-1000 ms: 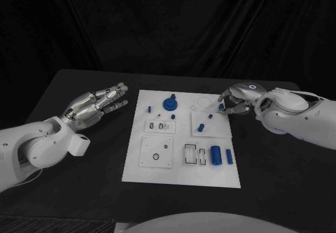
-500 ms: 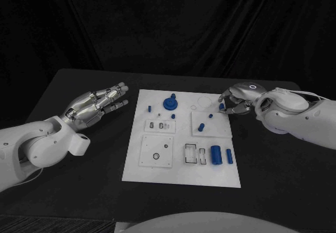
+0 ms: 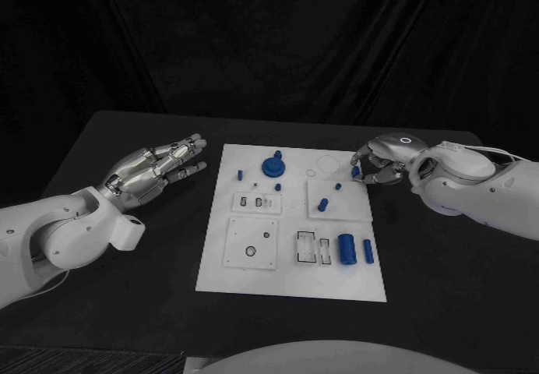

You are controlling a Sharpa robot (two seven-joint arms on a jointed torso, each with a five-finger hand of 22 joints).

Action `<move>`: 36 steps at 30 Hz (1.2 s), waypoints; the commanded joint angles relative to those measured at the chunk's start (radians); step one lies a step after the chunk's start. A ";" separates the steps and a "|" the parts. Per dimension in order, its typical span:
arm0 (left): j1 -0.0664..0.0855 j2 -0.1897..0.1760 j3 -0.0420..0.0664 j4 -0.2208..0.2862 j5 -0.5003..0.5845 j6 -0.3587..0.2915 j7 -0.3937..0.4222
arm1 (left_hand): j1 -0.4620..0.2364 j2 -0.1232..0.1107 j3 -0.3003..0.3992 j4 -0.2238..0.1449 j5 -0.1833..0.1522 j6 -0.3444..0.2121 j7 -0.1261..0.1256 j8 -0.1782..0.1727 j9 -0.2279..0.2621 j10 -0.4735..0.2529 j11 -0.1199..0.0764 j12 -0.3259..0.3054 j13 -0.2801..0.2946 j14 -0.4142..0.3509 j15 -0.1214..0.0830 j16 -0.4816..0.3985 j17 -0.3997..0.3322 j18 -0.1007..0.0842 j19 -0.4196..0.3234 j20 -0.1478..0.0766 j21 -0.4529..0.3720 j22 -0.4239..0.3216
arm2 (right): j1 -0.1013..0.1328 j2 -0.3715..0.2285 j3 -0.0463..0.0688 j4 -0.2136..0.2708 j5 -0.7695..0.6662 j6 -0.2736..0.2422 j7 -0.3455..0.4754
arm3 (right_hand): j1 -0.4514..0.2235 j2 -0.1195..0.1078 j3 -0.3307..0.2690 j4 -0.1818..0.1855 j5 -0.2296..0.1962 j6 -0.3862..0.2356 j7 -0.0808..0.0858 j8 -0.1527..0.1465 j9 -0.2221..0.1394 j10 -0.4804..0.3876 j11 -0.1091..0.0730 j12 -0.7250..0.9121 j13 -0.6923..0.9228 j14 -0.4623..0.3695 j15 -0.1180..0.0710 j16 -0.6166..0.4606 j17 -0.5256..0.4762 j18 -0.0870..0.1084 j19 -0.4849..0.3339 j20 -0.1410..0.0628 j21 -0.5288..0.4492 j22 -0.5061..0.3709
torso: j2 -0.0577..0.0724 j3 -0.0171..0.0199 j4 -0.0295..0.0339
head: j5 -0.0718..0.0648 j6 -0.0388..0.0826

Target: Assemble the parts on the task board

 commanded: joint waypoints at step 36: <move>-0.005 0.000 0.001 0.001 0.000 0.028 0.004 | 0.011 -0.002 0.059 -0.009 0.017 0.017 0.001 0.019 0.020 -0.003 0.013 -0.002 0.001 0.007 0.004 -0.008 -0.006 0.026 0.009 -0.001 0.008 0.001 | -0.002 0.018 0.000 -0.013 -0.007 -0.061 -0.010 | 0.056 0.055 0.047 -0.023 0.034 0.066 -0.010 0.201 0.249 0.108 -0.009 0.020 0.267 0.094 -0.017 -0.012 0.208 0.012 0.029 -0.009 -0.030 0.222 | 0.000 -0.0004 0.0000 | 0.005 -0.009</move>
